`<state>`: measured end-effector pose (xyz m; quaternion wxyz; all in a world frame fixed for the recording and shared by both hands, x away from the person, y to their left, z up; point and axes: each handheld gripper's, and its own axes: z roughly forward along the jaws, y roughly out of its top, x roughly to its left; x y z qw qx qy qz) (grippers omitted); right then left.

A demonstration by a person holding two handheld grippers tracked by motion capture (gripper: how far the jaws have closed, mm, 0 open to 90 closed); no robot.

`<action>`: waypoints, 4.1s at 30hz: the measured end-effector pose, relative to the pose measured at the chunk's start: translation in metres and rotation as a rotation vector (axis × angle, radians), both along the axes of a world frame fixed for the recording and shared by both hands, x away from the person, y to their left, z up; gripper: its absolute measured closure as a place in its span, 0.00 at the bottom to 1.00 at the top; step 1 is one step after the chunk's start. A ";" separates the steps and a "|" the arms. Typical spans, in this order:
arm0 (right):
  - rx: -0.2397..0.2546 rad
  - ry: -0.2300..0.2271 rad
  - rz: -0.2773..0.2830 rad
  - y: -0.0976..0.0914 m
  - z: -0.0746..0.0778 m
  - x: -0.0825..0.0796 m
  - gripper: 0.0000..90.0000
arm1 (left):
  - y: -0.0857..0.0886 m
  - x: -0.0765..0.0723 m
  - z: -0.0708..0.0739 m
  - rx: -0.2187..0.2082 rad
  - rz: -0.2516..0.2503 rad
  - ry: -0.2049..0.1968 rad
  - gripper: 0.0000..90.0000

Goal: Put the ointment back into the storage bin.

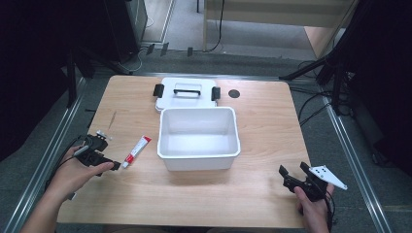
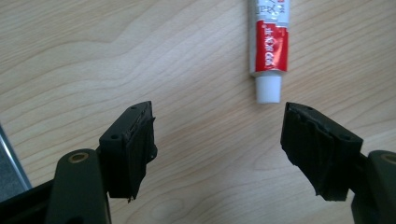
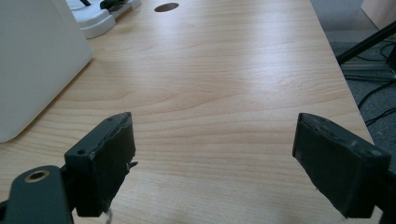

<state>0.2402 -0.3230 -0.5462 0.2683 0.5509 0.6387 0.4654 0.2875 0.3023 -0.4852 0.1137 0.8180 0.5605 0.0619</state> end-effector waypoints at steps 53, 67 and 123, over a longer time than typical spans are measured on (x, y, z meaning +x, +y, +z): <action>0.006 -0.007 0.009 -0.001 0.000 0.000 0.15 | -0.067 0.072 -0.014 0.140 -0.098 0.205 0.80; 0.006 -0.005 0.006 -0.001 0.000 0.000 0.15 | -0.063 0.064 0.034 0.199 -0.170 0.157 0.81; 0.005 -0.006 0.018 -0.001 0.000 0.000 0.15 | -0.198 0.060 0.143 0.328 -0.889 -0.095 0.80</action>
